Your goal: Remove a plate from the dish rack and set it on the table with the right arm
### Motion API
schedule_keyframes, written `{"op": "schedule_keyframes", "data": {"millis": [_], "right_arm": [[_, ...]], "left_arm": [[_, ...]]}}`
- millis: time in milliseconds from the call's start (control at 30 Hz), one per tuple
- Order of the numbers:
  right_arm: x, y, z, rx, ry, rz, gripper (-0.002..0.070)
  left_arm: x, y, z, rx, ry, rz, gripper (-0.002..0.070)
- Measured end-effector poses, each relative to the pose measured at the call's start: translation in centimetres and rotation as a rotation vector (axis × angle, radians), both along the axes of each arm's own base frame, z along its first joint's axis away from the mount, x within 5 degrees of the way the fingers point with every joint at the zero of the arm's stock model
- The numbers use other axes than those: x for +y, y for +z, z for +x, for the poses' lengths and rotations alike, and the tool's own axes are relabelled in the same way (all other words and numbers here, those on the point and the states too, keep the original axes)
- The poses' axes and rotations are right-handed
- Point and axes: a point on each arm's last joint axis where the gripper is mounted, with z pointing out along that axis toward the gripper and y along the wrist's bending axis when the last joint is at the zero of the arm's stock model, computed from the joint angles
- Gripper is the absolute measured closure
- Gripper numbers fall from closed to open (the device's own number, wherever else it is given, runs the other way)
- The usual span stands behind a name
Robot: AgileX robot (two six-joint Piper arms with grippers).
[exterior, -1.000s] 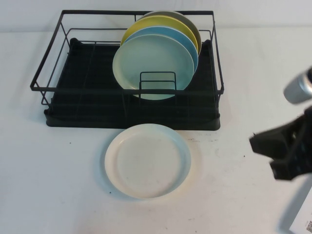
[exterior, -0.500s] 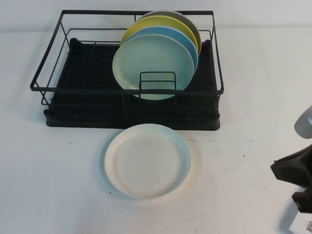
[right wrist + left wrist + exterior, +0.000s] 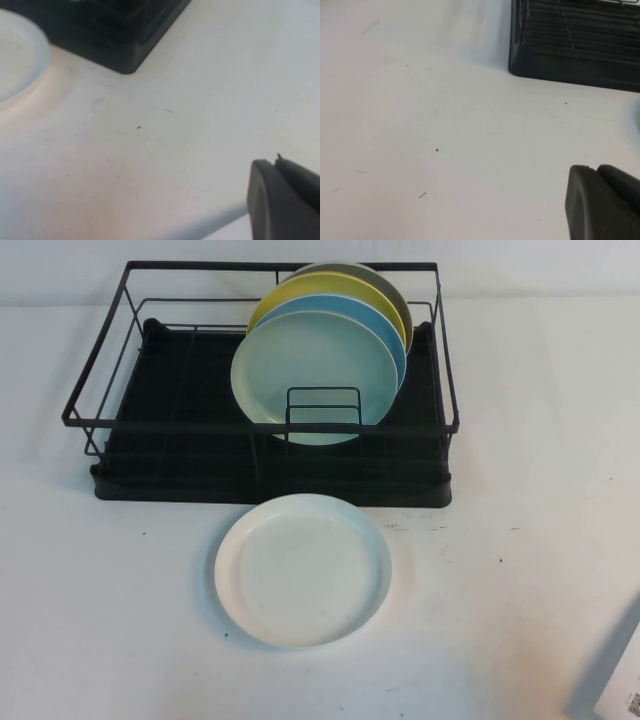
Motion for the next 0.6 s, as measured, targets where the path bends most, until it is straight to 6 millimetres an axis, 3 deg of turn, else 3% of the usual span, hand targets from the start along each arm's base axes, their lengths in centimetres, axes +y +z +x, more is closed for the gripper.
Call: {"op": "schedule_keyframes", "data": {"millis": [133, 333, 600], "right_arm": [[-1.1, -3.2, -2.0, -0.138, -0.075, 0.058, 0.0694], [-1.6, -3.7, -3.7, -0.259, -0.086, 0.105, 0.0694], [-1.3, -5.3, -4.8, -0.121, -0.044, 0.081, 0.0694]], "left_arm": [[0.0, 0.0, 0.0, 0.0, 0.0, 0.0, 0.0679], [0.0, 0.0, 0.0, 0.0, 0.0, 0.0, 0.0679], [0.0, 0.0, 0.0, 0.0, 0.0, 0.0, 0.0679]]}}
